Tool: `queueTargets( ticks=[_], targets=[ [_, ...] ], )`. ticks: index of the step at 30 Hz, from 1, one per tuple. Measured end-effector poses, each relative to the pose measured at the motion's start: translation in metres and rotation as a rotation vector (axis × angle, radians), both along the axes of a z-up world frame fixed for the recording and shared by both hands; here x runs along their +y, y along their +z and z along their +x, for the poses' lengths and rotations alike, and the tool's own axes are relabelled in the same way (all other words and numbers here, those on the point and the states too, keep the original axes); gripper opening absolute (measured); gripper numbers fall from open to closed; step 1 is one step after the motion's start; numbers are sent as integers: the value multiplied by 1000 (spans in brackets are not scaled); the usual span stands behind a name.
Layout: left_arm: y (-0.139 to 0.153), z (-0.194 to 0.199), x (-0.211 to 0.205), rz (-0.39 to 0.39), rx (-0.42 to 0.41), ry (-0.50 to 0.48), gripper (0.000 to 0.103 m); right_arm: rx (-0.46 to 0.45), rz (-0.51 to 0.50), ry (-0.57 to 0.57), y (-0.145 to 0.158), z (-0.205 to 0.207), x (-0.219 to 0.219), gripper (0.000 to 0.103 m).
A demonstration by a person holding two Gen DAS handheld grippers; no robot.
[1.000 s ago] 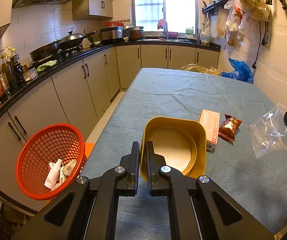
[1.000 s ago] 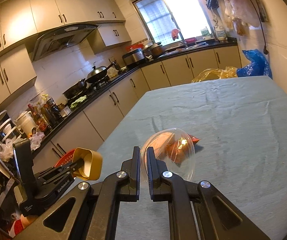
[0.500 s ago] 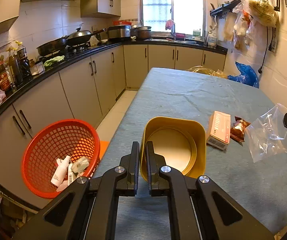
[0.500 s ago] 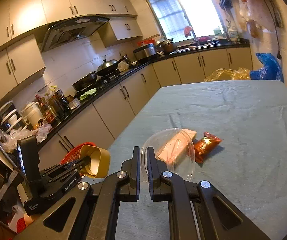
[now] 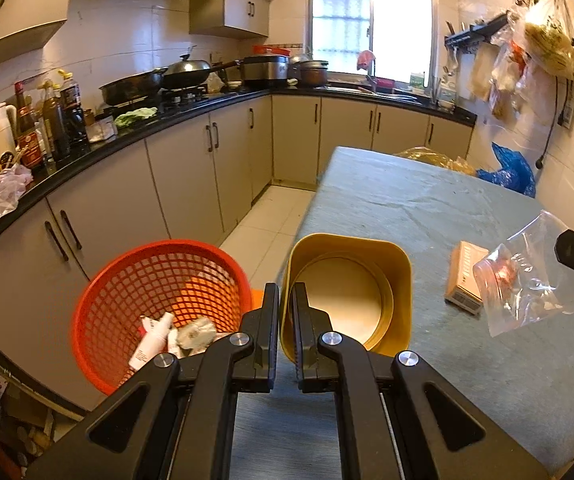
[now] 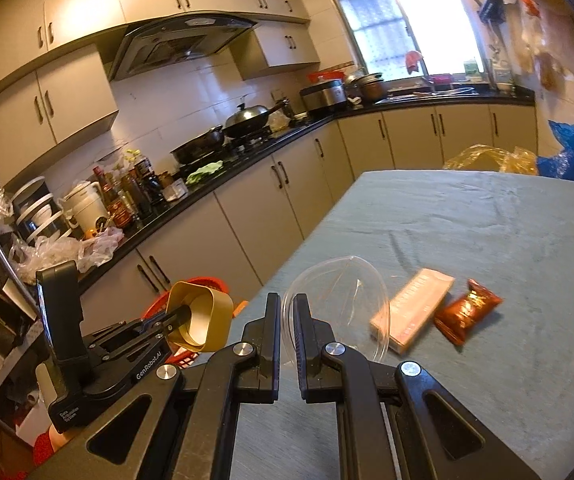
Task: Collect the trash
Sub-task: 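Lift the yellow container with the left tool while the right tool lifts the clear cup, then carry both items over the orange wastebasket and open both tools to drop them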
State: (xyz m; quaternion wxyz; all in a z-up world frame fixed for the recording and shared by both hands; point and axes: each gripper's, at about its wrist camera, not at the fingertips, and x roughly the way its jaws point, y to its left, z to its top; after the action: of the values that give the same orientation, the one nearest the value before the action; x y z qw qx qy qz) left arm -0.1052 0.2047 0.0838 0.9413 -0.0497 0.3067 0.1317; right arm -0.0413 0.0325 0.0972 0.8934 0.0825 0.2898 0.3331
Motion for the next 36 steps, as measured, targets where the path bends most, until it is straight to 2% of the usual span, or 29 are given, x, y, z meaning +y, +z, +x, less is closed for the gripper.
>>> queueTargets(
  ticks=[19, 36],
  targets=[
    [-3, -19, 73, -33, 0, 154, 6, -11, -24, 136, 10, 14, 80, 7],
    [-27, -28, 130, -84, 62, 258, 6, 68, -56, 253, -9, 36, 163, 7]
  ],
)
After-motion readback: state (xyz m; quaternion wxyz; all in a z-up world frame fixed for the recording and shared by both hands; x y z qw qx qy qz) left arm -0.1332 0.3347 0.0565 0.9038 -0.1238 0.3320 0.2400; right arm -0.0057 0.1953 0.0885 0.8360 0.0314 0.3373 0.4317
